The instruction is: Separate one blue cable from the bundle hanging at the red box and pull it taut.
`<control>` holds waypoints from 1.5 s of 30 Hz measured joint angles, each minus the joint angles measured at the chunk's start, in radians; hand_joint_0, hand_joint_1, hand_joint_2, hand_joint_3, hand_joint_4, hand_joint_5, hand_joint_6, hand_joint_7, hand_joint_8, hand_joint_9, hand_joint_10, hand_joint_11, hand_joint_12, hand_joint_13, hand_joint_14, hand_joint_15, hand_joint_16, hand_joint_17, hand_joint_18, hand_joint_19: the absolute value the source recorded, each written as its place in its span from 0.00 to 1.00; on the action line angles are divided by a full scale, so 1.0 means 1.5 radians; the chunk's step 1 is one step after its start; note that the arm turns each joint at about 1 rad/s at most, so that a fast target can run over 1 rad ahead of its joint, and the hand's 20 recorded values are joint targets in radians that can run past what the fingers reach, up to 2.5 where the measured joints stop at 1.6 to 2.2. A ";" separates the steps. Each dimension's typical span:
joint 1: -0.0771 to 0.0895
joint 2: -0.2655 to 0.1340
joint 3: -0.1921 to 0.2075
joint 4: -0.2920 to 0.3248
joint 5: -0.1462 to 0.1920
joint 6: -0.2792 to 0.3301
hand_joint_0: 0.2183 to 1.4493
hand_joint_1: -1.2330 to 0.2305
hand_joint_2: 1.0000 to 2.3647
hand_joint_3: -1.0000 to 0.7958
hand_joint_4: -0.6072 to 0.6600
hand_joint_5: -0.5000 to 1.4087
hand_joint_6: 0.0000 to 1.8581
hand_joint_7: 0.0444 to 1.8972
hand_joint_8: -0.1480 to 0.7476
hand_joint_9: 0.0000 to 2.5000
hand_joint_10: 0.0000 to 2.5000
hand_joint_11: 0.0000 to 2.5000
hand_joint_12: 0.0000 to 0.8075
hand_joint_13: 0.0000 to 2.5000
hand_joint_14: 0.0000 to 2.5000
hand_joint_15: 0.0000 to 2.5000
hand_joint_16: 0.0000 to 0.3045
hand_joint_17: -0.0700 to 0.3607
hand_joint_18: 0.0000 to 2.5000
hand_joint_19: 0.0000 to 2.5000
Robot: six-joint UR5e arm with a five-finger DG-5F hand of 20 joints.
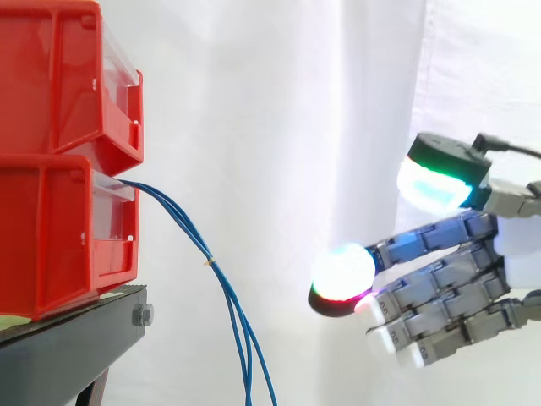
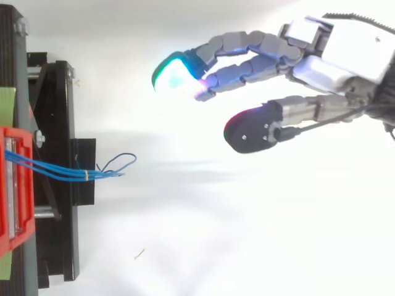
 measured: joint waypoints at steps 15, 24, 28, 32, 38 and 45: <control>-0.003 -0.012 0.003 0.042 0.003 -0.069 0.28 0.45 0.00 0.28 0.64 0.16 0.27 0.35 0.54 0.27 0.00 0.10 0.40 0.24 0.00 0.07 0.11 0.34 0.21 0.11; 0.001 -0.012 0.003 0.049 0.009 -0.066 0.28 0.45 0.00 0.28 0.64 0.16 0.27 0.35 0.54 0.27 0.00 0.10 0.40 0.24 0.00 0.07 0.11 0.34 0.21 0.11; 0.001 -0.012 0.003 0.051 0.017 -0.076 0.28 0.45 0.00 0.28 0.64 0.16 0.27 0.35 0.54 0.27 0.00 0.10 0.40 0.24 0.00 0.07 0.11 0.34 0.21 0.11; 0.001 -0.013 0.003 0.051 0.022 -0.083 0.28 0.45 0.00 0.28 0.64 0.16 0.27 0.35 0.54 0.27 0.00 0.10 0.40 0.24 0.00 0.07 0.11 0.34 0.21 0.11; 0.003 -0.013 0.003 0.053 0.023 -0.092 0.28 0.45 0.00 0.28 0.65 0.16 0.27 0.35 0.54 0.27 0.00 0.10 0.40 0.24 0.00 0.07 0.11 0.34 0.21 0.11; 0.008 -0.013 0.003 0.062 0.030 -0.106 0.28 0.45 0.00 0.28 0.64 0.16 0.27 0.35 0.54 0.27 0.00 0.10 0.40 0.23 0.00 0.07 0.11 0.34 0.20 0.11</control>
